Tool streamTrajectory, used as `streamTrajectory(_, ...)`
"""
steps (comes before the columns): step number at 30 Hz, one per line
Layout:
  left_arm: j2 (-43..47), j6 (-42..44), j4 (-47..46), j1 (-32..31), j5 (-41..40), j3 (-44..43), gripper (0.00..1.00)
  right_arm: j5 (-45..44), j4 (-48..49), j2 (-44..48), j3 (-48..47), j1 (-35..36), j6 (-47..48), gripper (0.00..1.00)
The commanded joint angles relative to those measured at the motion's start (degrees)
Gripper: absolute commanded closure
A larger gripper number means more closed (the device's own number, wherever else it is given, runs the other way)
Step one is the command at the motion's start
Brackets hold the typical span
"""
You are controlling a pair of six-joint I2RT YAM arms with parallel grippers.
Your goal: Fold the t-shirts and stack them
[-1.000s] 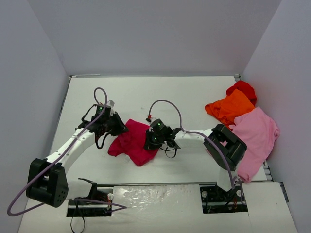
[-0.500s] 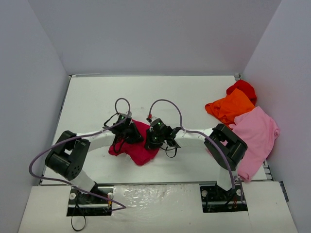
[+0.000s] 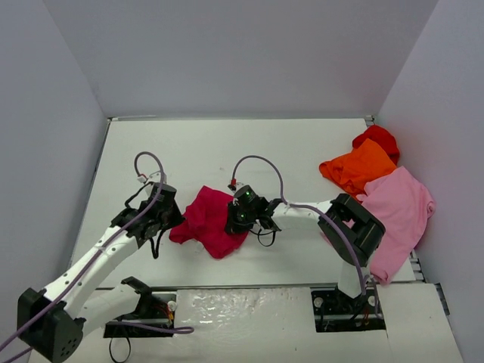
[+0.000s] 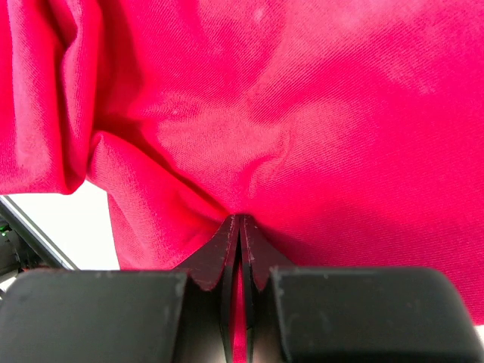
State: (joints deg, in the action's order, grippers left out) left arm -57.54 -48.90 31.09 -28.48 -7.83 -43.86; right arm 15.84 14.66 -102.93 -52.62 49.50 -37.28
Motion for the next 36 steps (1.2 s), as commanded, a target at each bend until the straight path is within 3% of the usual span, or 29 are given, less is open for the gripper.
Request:
streamTrajectory(1, 5.47, 1.62, 13.37, 1.06, -8.17, -3.33, 1.00, -3.70, -8.42, 1.06, 1.82, 0.08, 2.22, 1.00)
streamTrajectory(4, 6.70, 1.80, 10.63, 1.06, -6.14, -3.19, 1.00, -3.81, -8.33, 0.60, 1.62, 0.16, 1.73, 1.00)
streamTrajectory(6, 5.56, 2.82, 7.75, 1.04, -3.27, -3.62, 0.98, -3.54, -8.33, 0.54, 1.58, 0.18, 1.35, 0.95)
streamTrajectory(7, 4.52, 3.66, 6.78, 0.98, -2.10, -4.01, 0.90, -3.54, -8.33, 0.54, 1.64, 0.25, 1.09, 0.90)
streamTrajectory(9, 2.87, 4.47, 5.95, 0.89, -1.02, -4.79, 0.64, -3.54, -8.33, 0.54, 1.56, 0.25, 1.15, 0.88)
streamTrajectory(11, 0.43, 6.12, 4.67, 0.37, -0.39, -5.90, 0.53, -3.52, -8.24, 0.10, 1.63, 0.25, 1.24, 0.87)
streamTrajectory(13, -0.79, 7.61, 2.61, -0.20, 0.60, -6.68, 0.54, -3.38, -8.17, -0.54, 1.56, 0.25, 1.17, 0.88)
streamTrajectory(16, -2.18, 8.81, -0.22, -0.78, 1.67, -7.37, 0.72, -2.92, -7.50, -1.66, 1.56, 0.38, 0.90, 0.89)
streamTrajectory(18, -3.15, 8.86, -1.59, -0.83, 3.16, -7.60, 0.75, -2.57, -7.19, -2.27, 1.51, 0.34, 0.68, 0.89)
streamTrajectory(25, -6.10, 7.25, -6.76, -1.57, 7.11, -7.46, 0.74, -1.58, -6.71, -4.04, 0.83, 0.45, 0.46, 0.90)
streamTrajectory(31, -9.81, 6.01, -6.20, -1.75, 10.55, -7.64, 0.62, -1.60, -6.49, -4.30, 1.03, 0.60, 0.11, 0.88)
streamTrajectory(36, -10.57, 5.56, -8.32, -1.75, 11.91, -5.90, 0.68, -1.65, -6.40, -4.43, 1.12, 0.69, -0.16, 0.88)
